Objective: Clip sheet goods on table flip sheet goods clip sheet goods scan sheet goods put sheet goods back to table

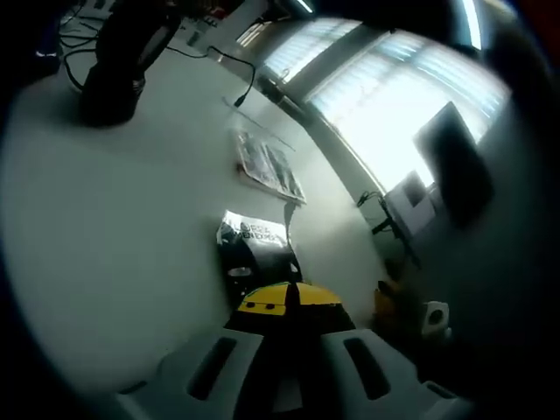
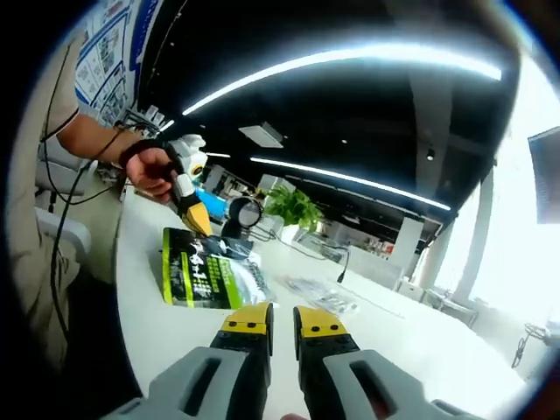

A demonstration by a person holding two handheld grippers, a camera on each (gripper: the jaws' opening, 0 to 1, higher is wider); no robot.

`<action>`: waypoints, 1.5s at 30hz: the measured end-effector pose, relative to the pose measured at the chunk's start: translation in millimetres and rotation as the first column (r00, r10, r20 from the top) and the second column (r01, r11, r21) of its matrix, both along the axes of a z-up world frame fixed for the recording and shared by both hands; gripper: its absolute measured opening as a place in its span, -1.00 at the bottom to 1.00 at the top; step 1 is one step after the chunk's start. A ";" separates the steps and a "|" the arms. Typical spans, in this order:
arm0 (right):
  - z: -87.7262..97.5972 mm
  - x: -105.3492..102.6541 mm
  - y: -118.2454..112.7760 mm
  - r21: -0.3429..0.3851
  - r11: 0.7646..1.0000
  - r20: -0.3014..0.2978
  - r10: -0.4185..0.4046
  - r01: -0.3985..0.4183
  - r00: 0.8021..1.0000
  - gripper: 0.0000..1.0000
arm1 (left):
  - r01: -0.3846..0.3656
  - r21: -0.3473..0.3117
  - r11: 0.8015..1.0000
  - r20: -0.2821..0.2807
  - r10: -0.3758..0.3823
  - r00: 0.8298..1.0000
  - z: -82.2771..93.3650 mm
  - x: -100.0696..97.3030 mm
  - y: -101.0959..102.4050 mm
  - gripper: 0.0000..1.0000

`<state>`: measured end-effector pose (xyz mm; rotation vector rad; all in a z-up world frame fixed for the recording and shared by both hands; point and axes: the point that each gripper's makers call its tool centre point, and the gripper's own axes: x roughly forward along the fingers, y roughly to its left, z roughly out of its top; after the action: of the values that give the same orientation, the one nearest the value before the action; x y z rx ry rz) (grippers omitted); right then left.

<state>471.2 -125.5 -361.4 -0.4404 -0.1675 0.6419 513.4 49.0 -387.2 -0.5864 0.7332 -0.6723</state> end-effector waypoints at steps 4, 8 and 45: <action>3.3 -14.4 27.5 -0.011 0.999 -0.007 0.032 -0.032 0.999 -0.77 | -0.003 0.002 1.000 -0.003 0.003 1.000 4.5 3.6 1.6 -1.00; 8.3 -22.2 42.0 0.003 1.000 -0.012 0.018 -0.018 1.000 -0.75 | -0.004 0.002 1.000 0.000 0.004 1.000 1.7 4.0 0.0 -1.00; -8.9 -28.3 142.4 0.027 1.000 -0.197 0.014 -0.009 0.980 -0.52 | -0.058 -0.013 0.998 0.023 0.059 0.998 18.2 -0.6 -2.6 -1.00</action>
<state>442.9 17.0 -370.3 -0.3483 0.0102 0.6900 512.8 46.3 -369.0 -0.6082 0.6884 -0.6290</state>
